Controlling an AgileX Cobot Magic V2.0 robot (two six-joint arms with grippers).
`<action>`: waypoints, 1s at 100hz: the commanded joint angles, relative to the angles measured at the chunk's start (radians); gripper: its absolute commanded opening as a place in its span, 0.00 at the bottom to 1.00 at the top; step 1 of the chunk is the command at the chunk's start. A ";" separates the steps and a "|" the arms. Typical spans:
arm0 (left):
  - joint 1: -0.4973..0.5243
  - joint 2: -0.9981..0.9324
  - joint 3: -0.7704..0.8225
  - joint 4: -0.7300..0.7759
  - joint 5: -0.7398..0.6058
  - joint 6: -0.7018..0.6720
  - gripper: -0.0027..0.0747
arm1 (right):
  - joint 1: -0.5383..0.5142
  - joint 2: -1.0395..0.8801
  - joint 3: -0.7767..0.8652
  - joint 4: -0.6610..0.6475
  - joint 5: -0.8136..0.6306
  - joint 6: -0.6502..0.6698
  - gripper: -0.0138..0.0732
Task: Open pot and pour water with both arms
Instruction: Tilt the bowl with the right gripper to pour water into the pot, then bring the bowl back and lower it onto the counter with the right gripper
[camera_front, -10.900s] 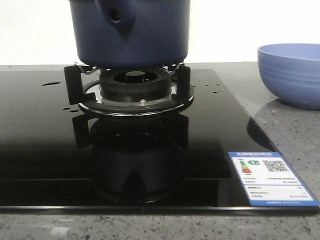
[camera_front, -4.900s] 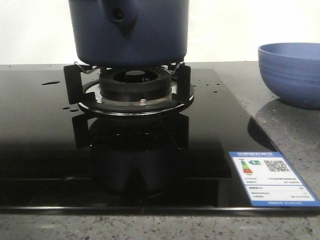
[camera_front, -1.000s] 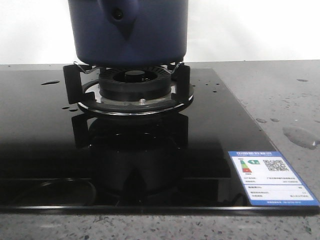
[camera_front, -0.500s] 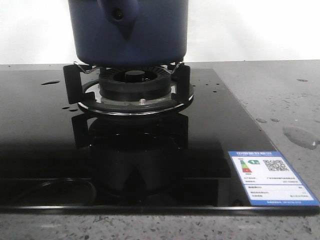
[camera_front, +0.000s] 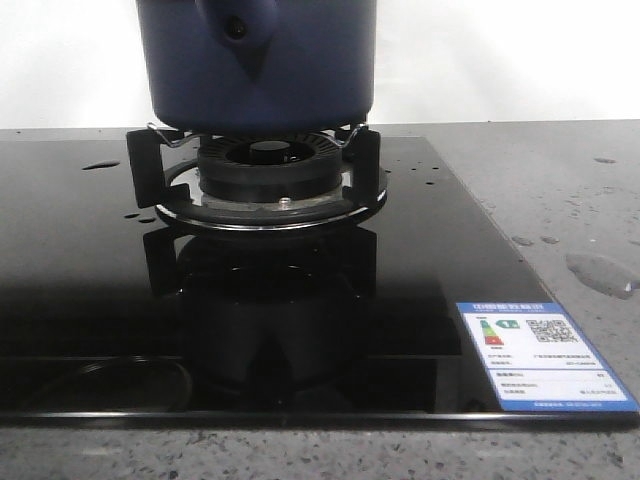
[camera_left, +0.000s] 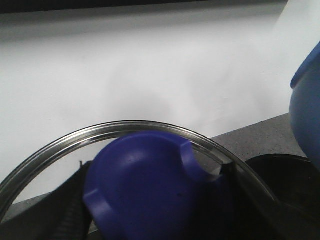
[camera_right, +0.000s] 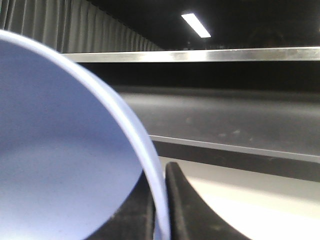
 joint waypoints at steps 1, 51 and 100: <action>0.001 -0.033 -0.036 -0.065 -0.046 -0.003 0.47 | 0.002 -0.041 -0.030 -0.018 -0.088 -0.001 0.11; 0.001 -0.033 -0.036 -0.141 0.005 -0.003 0.48 | -0.004 -0.144 -0.060 0.085 0.228 -0.003 0.11; -0.084 -0.033 -0.036 -0.350 0.125 0.135 0.48 | -0.424 -0.346 -0.298 0.195 1.561 0.129 0.11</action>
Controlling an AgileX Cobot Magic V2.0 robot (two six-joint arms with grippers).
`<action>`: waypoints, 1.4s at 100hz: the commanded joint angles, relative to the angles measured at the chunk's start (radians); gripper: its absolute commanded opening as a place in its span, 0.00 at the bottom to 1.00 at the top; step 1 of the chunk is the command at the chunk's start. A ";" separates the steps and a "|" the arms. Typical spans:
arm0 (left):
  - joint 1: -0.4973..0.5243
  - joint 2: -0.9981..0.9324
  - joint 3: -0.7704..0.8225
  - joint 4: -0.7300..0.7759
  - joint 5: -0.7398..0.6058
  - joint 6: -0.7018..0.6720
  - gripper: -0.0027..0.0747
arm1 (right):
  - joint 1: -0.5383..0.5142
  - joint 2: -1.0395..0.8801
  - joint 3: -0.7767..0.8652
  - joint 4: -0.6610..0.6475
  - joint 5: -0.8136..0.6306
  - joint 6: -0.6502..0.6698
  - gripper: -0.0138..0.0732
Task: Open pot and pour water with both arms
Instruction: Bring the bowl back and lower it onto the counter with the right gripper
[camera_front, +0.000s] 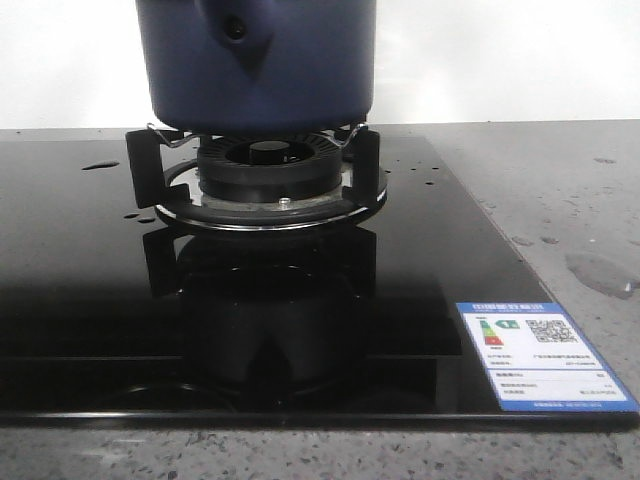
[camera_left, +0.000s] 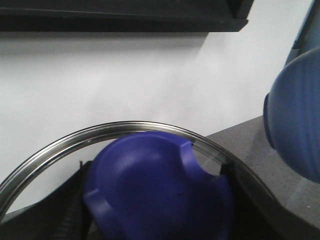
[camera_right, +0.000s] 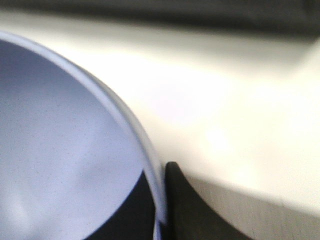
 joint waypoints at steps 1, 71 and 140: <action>-0.039 -0.033 -0.036 -0.103 -0.010 0.019 0.48 | -0.096 -0.034 -0.043 0.006 0.156 0.081 0.11; -0.168 -0.033 -0.036 -0.104 -0.031 0.061 0.47 | -0.296 0.183 0.013 -0.188 0.607 0.221 0.11; -0.168 -0.033 -0.036 -0.104 -0.031 0.061 0.47 | -0.296 0.255 0.028 -0.208 0.571 0.220 0.11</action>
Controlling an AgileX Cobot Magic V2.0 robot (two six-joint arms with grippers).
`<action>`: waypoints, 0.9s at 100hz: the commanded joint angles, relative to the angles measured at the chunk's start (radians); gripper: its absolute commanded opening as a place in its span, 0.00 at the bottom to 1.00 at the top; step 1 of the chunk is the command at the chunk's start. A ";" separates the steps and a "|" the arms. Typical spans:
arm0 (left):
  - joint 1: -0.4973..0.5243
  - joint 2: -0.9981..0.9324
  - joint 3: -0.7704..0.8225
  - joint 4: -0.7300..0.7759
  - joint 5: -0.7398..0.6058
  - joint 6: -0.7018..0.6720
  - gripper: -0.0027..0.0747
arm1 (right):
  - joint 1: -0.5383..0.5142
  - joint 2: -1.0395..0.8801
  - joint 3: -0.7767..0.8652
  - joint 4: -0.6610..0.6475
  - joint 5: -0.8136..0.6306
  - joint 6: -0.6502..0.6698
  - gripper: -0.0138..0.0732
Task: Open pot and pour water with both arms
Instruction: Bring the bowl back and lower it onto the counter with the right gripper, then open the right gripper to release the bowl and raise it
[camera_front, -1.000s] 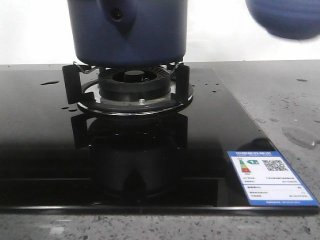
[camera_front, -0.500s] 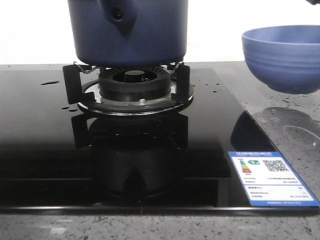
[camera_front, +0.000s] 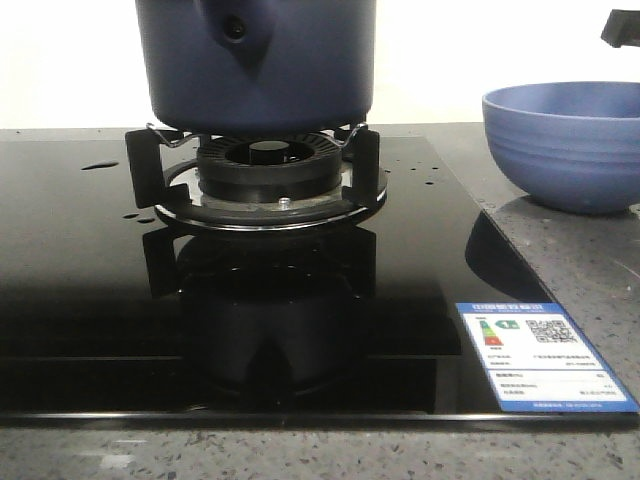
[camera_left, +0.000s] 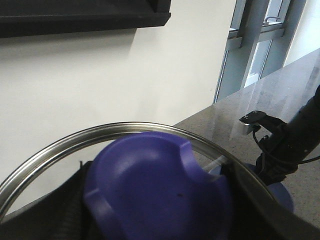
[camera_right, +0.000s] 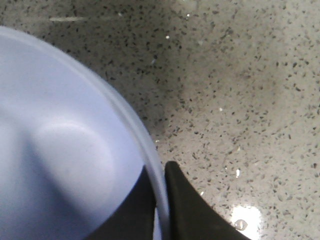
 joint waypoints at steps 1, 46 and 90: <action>-0.011 -0.033 -0.036 -0.088 -0.024 0.005 0.47 | -0.008 -0.033 -0.019 -0.006 -0.038 -0.001 0.11; -0.011 -0.027 -0.036 -0.088 -0.006 0.005 0.47 | -0.026 -0.109 -0.101 -0.014 0.049 -0.021 0.69; -0.135 0.092 -0.036 -0.086 -0.071 0.111 0.47 | -0.026 -0.380 -0.128 0.011 0.065 -0.021 0.69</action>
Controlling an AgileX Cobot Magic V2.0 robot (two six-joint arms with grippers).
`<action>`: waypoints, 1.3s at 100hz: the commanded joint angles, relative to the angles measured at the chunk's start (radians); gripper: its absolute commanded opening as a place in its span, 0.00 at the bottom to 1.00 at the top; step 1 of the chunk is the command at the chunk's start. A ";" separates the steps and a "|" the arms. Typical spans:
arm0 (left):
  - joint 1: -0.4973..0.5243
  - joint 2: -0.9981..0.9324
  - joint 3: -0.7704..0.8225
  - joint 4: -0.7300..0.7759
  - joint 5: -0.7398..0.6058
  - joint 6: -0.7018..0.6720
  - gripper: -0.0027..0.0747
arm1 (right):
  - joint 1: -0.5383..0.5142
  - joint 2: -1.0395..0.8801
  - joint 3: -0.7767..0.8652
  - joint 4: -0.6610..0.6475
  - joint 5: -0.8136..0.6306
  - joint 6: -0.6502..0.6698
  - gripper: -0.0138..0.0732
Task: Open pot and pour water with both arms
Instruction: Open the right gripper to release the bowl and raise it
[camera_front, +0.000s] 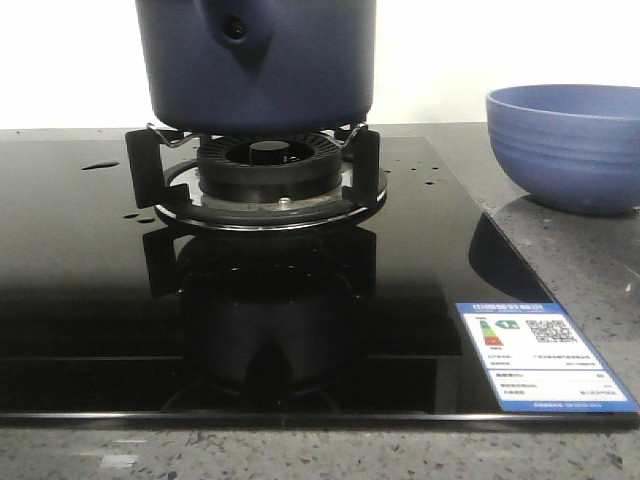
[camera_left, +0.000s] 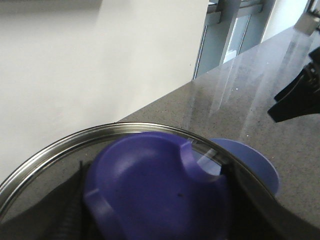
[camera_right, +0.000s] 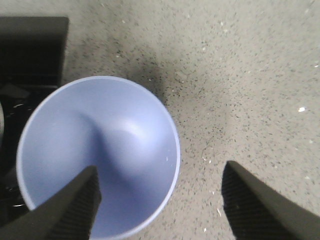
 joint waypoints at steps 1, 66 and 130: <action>-0.032 -0.007 -0.036 -0.082 -0.064 0.057 0.47 | -0.006 -0.070 -0.034 0.011 -0.024 -0.010 0.69; -0.084 0.092 -0.036 -0.091 -0.084 0.117 0.47 | -0.006 -0.182 -0.034 0.023 -0.009 -0.010 0.69; -0.088 0.105 -0.036 -0.088 -0.087 0.127 0.47 | -0.006 -0.182 -0.034 0.025 0.004 -0.010 0.69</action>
